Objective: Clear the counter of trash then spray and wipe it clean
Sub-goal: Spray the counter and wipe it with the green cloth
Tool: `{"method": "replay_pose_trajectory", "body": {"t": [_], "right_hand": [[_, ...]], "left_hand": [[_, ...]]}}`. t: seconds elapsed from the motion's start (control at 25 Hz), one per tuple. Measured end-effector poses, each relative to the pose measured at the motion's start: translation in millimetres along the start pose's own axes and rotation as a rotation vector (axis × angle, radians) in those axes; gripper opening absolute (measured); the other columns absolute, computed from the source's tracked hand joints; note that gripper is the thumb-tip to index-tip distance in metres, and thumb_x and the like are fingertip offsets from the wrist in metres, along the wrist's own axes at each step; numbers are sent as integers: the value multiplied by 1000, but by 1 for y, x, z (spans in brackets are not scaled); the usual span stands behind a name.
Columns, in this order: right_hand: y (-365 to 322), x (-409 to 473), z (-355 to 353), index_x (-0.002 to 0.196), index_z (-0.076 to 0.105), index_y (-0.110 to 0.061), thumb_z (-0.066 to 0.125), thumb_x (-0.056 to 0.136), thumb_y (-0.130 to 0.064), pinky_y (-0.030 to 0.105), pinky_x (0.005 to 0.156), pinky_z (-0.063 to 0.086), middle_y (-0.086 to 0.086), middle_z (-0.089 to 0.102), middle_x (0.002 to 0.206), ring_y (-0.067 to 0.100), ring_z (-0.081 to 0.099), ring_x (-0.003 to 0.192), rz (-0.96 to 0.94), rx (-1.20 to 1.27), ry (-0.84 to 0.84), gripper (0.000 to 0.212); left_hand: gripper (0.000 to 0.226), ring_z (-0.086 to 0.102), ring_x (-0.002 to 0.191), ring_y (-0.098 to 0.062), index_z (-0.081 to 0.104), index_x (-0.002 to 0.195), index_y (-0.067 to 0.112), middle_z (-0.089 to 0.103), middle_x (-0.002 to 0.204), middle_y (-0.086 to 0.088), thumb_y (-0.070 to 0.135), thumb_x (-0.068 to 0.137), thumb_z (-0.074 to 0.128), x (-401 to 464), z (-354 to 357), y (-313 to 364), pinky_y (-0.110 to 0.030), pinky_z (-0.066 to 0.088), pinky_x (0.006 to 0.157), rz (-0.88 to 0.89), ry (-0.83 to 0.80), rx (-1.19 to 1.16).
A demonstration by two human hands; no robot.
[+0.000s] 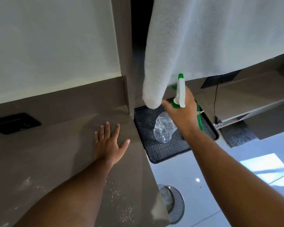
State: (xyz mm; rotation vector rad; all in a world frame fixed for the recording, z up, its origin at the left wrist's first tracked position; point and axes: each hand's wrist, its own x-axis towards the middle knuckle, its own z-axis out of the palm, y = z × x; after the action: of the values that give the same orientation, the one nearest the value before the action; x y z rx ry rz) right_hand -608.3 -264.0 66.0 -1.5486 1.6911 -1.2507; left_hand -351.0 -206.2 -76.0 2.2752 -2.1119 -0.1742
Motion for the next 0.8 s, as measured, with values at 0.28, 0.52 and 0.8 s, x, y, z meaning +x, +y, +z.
{"method": "replay_pose_trajectory", "body": {"t": [0.28,0.52,0.8], "right_hand": [[117,-60,-34,123,55,-5,75,74,-2,23,60,49,6,61,94,24,59,80,870,214,93,53],[153,10,-15,121,56,-18,75,82,-29,25,56,47,1,54,100,15,52,72,1346,592,446,45],[101,-16,-37,99,59,-10,66,81,-13,32,52,57,13,69,102,26,69,82,1099,685,505,19]], "left_hand": [[82,10,149,-30,17,152,36,14,162,-11,78,82,23,4,10,-3,-50,8,119,1,33,-4],[81,14,148,-31,22,151,36,19,161,-12,78,82,27,6,17,-7,-52,13,118,-1,52,11],[81,13,148,-31,23,151,36,17,161,-12,77,81,29,4,10,-5,-52,10,119,-5,36,-18]]}}
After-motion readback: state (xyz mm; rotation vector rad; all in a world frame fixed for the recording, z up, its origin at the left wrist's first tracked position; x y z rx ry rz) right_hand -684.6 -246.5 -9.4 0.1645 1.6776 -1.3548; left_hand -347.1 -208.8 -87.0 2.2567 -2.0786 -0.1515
